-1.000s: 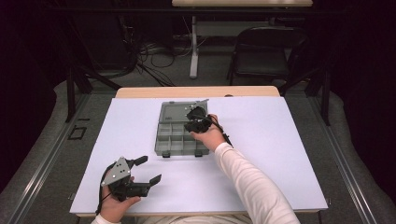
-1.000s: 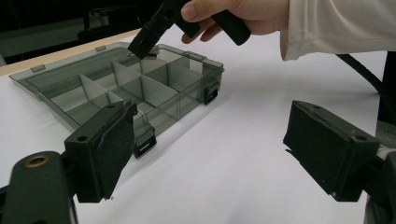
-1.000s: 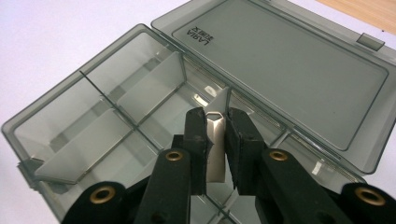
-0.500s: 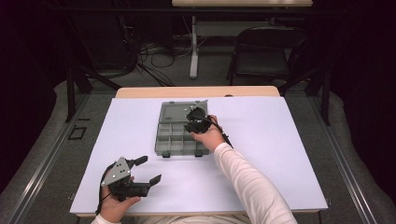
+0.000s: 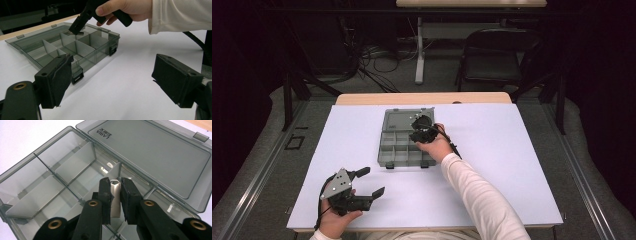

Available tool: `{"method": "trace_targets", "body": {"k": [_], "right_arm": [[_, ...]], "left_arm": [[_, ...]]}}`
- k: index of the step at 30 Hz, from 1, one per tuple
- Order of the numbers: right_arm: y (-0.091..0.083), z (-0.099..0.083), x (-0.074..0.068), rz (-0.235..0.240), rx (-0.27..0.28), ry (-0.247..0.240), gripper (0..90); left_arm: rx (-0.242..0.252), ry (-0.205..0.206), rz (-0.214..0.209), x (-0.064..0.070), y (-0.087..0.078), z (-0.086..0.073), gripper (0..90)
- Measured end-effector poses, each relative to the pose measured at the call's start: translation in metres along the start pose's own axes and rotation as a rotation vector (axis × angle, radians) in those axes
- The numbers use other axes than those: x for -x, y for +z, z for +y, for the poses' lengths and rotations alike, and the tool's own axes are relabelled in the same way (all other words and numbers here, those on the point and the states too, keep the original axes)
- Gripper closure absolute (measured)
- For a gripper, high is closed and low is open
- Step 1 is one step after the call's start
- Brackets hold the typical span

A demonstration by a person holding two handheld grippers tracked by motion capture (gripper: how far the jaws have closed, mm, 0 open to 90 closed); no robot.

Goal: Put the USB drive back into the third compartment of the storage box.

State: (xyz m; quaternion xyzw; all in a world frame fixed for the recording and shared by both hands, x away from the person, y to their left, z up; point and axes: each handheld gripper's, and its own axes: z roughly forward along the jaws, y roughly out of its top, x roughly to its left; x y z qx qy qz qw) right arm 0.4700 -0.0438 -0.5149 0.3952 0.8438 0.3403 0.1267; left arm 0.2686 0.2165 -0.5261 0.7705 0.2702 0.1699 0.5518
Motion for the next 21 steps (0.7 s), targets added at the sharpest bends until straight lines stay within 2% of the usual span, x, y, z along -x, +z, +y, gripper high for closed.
{"method": "trace_targets", "body": {"k": [9,21], "right_arm": [[0.0007,-0.0003,-0.0001,-0.001,-0.006,0.002,80.8],[-0.0044,0.0004,-0.0004,0.008,0.022,-0.004,74.6]], "left_arm": [[-0.003,0.002,-0.001,-0.0004,-0.0006,0.0,16.0],[-0.002,0.002,0.001,-0.0006,0.0003,0.0003,16.0]]}}
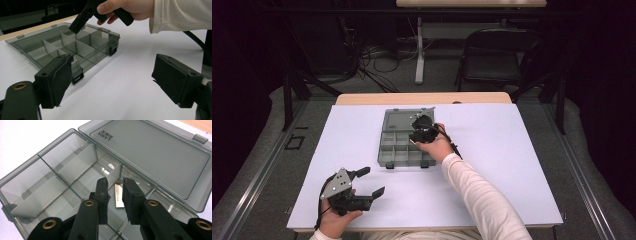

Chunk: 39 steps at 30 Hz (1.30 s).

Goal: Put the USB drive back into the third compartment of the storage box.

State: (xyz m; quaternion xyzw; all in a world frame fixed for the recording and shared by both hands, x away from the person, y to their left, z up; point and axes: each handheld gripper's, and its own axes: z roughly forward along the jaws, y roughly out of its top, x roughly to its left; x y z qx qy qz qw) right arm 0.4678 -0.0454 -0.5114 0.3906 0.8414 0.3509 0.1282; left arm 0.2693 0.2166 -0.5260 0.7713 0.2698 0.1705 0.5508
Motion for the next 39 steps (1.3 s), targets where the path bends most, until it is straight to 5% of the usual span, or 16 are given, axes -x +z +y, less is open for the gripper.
{"method": "trace_targets", "body": {"k": [28,39], "right_arm": [[-0.04,-0.021,0.002,0.028,0.118,-0.029,47.4],[-0.058,-0.035,-0.002,0.076,0.162,0.004,26.0]], "left_arm": [[-0.004,-0.024,-0.02,-0.009,0.015,0.005,16.0],[-0.002,-0.03,-0.018,-0.01,0.017,0.004,16.0]]}}
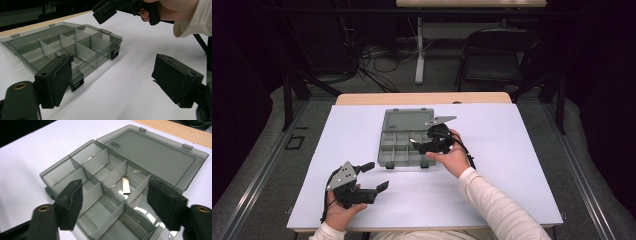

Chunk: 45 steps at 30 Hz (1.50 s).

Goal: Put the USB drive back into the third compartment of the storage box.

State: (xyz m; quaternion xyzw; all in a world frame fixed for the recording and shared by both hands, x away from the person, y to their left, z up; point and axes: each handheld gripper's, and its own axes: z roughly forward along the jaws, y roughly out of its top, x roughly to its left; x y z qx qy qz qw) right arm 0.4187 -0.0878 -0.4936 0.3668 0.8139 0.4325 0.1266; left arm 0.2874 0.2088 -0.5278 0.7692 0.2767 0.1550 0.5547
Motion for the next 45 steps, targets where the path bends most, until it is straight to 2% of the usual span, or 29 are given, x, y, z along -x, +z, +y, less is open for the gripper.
{"method": "trace_targets", "body": {"k": [5,12,19,28,35,45], "right_arm": [[-0.008,-0.004,-0.003,0.003,0.014,-0.008,21.7],[-0.019,-0.01,-0.003,0.004,0.031,0.019,15.3],[-0.03,-0.017,-0.004,-0.001,0.04,0.019,15.0],[-0.048,-0.031,-0.012,-0.029,0.058,-0.021,14.8],[-0.066,-0.042,-0.016,-0.026,0.077,-0.021,14.8],[-0.09,-0.061,-0.02,-0.032,0.091,-0.013,14.9]], "left_arm": [[0.001,-0.012,0.006,0.0,-0.001,-0.001,16.0],[-0.003,-0.004,0.005,0.001,-0.002,-0.001,16.0],[0.0,-0.003,0.004,0.001,-0.002,-0.001,16.0],[-0.002,-0.001,0.002,0.002,-0.002,-0.001,16.0],[0.0,0.01,-0.003,0.003,-0.004,0.0,16.0],[0.007,0.001,-0.009,0.003,-0.004,0.0,16.0]]}}
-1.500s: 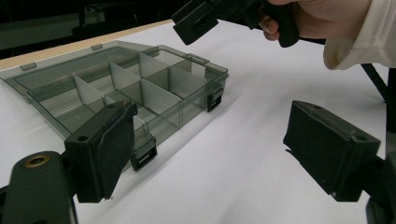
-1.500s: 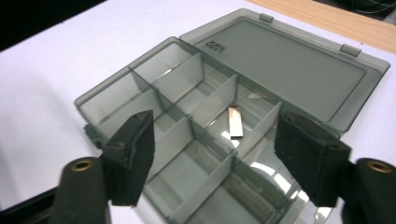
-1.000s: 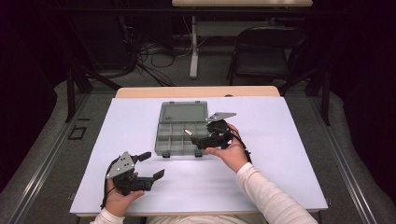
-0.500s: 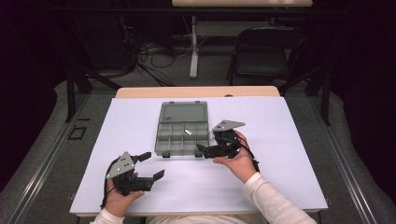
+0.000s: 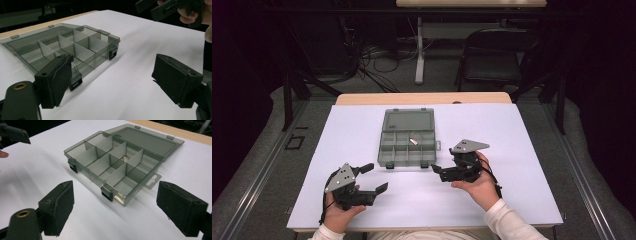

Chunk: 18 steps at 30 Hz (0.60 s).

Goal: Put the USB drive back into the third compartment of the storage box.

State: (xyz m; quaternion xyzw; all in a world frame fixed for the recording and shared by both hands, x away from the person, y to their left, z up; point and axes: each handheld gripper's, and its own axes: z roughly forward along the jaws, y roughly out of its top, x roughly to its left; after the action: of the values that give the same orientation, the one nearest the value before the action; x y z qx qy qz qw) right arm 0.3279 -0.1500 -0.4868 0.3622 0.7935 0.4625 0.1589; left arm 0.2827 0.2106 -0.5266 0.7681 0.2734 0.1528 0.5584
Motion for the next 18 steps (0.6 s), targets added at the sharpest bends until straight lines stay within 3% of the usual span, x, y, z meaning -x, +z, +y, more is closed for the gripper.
{"method": "trace_targets", "body": {"k": [7,9,18], "right_arm": [[-0.014,-0.011,0.003,-0.009,0.016,0.014,15.0],[-0.019,-0.014,0.004,-0.014,0.012,0.017,15.0],[-0.037,-0.032,0.011,-0.051,0.02,0.042,15.1]], "left_arm": [[-0.001,-0.003,-0.015,0.0,-0.001,0.0,16.0],[0.003,-0.007,0.007,0.001,-0.001,-0.001,16.0],[0.006,-0.006,0.008,0.0,-0.002,0.0,16.0]]}}
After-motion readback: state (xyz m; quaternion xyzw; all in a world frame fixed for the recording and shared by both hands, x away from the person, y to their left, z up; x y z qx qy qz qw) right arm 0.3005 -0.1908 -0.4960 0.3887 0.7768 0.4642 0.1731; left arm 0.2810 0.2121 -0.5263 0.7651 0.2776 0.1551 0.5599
